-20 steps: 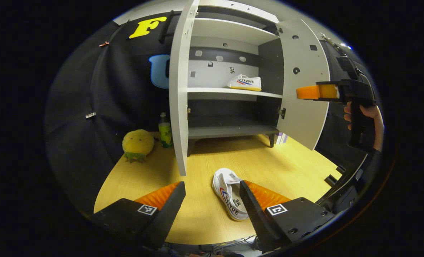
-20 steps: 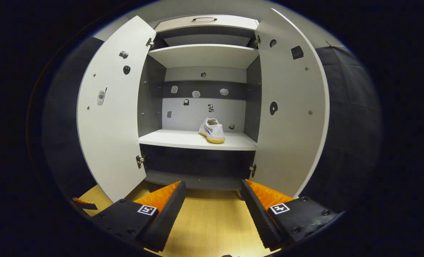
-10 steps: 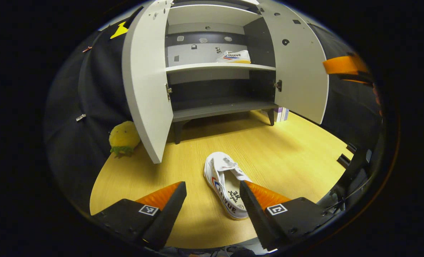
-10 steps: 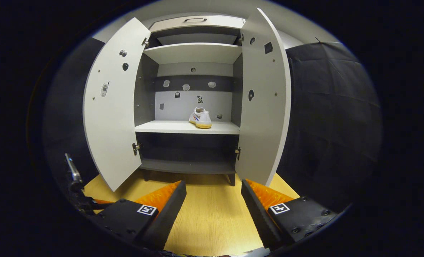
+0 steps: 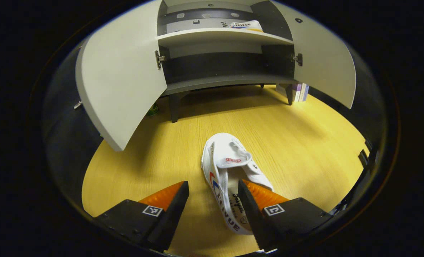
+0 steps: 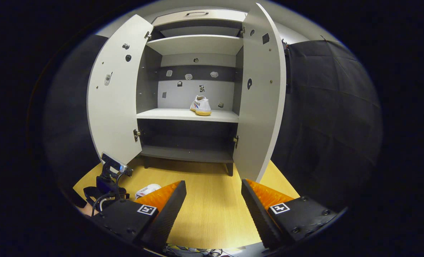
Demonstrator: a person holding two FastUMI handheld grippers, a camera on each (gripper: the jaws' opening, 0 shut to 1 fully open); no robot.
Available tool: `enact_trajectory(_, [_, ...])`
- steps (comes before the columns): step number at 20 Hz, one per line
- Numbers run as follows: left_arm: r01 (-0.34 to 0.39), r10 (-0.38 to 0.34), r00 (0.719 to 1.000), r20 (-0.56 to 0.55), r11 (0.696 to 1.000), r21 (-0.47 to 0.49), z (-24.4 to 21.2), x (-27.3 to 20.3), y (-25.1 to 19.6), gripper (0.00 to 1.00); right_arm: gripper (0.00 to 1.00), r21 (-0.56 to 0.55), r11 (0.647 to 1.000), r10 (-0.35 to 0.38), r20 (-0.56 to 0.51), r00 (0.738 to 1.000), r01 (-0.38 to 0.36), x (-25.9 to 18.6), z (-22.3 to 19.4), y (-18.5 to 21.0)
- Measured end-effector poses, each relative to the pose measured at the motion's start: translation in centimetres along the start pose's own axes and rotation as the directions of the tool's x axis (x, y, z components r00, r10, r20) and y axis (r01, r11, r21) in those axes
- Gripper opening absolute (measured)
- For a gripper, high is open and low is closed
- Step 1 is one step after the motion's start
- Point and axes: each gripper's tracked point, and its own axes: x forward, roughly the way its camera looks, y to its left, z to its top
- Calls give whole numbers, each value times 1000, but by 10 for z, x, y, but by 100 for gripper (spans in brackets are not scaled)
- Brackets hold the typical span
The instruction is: Grab one shoe with the right hand and put it into the shoe cabinet, grab the other shoe with the left hand and put it into the shoe cabinet; then close the right door with the right hand and the left door with the left hand.
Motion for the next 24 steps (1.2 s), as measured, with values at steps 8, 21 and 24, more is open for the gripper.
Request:
enact_trajectory(8, [-59,62,994,-94,998,35,7,38,2,43,98,51,998,20,4,1000,-20,11,1,-15])
enact_trajectory(21, [-51,41,989,-145,997,-63,22,34,6,5,99,61,996,66,58,996,-69,41,22,-18])
enact_trajectory(24, [-59,48,993,-107,993,-103,47,11,7,5,99,58,994,85,95,992,-90,46,34,-15])
